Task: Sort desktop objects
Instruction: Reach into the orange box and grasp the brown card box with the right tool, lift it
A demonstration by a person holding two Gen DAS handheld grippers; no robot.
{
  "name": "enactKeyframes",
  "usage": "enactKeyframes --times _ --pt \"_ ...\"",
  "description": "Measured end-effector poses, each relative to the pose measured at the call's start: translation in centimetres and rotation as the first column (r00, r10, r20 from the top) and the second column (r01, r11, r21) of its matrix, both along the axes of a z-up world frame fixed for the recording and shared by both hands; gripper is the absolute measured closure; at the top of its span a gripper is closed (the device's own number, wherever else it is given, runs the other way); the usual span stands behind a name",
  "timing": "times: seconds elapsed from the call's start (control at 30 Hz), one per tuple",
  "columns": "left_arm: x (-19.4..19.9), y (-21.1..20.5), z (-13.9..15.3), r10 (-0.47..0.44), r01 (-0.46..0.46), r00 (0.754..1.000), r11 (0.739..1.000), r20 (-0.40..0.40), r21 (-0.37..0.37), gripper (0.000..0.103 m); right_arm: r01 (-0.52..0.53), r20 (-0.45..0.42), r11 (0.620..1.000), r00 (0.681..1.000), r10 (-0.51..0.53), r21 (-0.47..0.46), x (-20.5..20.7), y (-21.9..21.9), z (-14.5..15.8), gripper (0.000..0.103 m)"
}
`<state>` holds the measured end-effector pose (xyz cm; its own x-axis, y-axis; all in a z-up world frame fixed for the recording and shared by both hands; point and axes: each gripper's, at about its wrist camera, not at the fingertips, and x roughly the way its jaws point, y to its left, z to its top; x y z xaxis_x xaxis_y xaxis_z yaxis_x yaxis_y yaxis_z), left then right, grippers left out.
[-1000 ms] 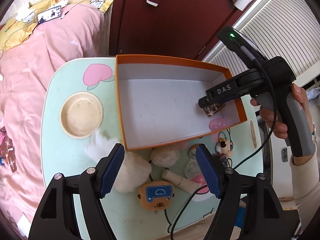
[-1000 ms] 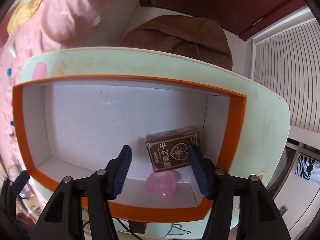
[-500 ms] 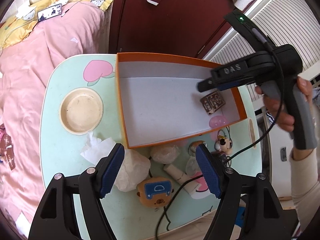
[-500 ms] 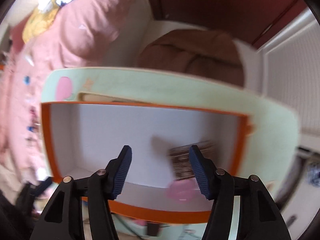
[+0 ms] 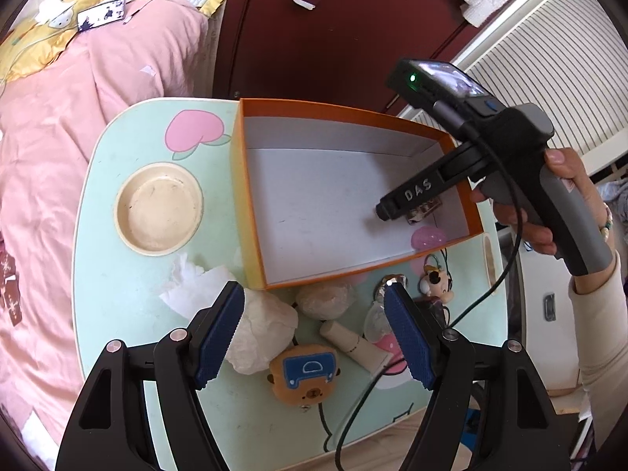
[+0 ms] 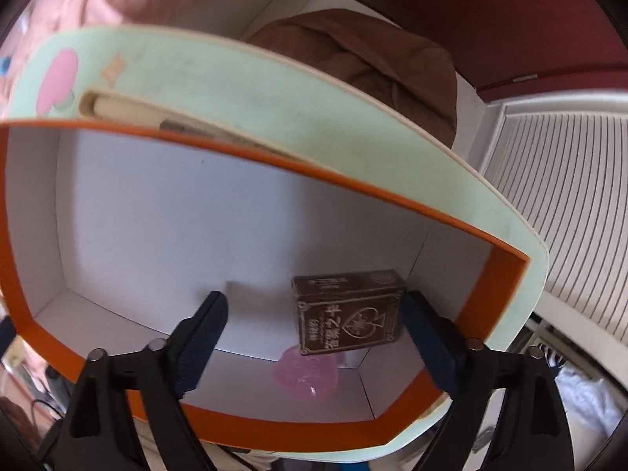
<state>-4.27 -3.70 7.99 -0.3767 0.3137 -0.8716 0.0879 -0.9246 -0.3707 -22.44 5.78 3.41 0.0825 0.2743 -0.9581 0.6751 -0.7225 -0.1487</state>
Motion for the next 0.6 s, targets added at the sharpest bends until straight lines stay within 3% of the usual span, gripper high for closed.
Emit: enactKeyframes --times 0.07,0.13,0.37,0.6 --pt "0.1 -0.1 0.0 0.003 -0.003 1.0 1.0 0.0 0.002 0.029 0.007 -0.006 1.0 1.0 -0.007 0.014 0.0 0.0 0.0 0.015" --pt "0.1 -0.3 -0.1 0.006 -0.006 1.0 1.0 0.0 0.005 0.029 0.042 0.016 0.999 0.999 -0.042 -0.004 -0.3 0.1 0.5 0.026" --pt "0.4 -0.7 -0.1 0.014 -0.014 1.0 1.0 -0.002 0.011 0.029 0.124 0.083 0.97 0.991 -0.108 -0.211 -1.2 0.7 3.3 0.032" --pt "0.4 -1.1 -0.2 0.027 -0.027 1.0 1.0 0.005 0.014 0.029 -0.005 0.134 0.991 0.991 0.023 -0.132 1.9 1.1 2.8 0.03"
